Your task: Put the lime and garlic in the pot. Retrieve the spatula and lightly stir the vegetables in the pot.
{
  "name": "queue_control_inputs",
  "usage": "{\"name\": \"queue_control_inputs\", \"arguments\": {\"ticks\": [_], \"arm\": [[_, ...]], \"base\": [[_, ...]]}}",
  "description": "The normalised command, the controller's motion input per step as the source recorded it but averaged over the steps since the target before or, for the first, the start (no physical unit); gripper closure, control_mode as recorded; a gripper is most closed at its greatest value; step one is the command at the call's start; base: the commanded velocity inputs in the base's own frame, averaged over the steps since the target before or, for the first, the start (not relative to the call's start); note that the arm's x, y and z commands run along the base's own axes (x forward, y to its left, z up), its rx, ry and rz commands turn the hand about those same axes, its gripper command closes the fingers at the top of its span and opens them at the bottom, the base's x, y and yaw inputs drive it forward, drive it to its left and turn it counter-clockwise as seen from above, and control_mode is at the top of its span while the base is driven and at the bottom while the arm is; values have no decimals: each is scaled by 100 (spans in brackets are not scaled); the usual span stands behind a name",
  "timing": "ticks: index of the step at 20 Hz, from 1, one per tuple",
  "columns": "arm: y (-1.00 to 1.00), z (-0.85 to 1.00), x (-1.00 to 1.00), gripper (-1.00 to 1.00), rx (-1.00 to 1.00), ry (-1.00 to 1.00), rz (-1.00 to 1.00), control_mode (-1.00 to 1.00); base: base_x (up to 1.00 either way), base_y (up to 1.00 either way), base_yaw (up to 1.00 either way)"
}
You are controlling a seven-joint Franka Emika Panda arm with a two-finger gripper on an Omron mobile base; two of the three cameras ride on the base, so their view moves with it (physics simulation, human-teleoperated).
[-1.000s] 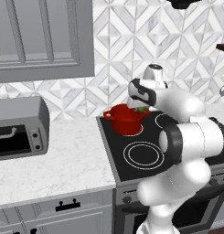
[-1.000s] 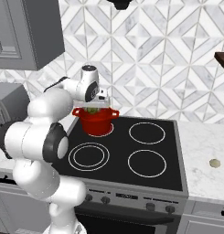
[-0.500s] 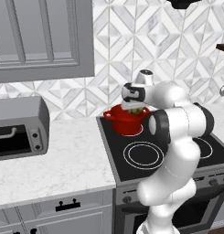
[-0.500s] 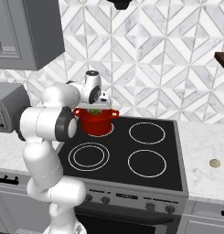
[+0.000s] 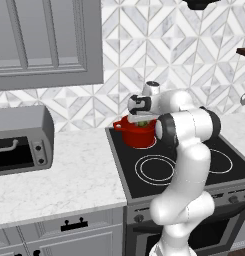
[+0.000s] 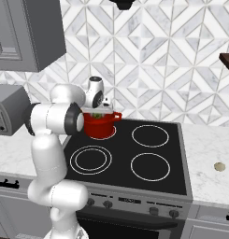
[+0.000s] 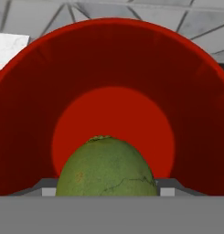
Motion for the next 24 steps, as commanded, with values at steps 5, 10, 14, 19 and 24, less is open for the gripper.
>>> {"name": "queue_control_inputs", "arguments": {"ticks": [5, 10, 14, 19, 24], "arm": [[6, -16, 21, -100, 0, 3, 0, -100], [2, -14, 2, -100, 0, 7, 0, -100], [5, -3, 0, -100, 0, 0, 0, -100], [4, 14, 1, -100, 0, -9, 1, -100], [-2, 96, -64, -100, 0, -28, 0, -100]], "base": [[0, 0, 0], [0, 0, 0], [0, 0, 0], [0, 0, 0], [0, 0, 0]]}}
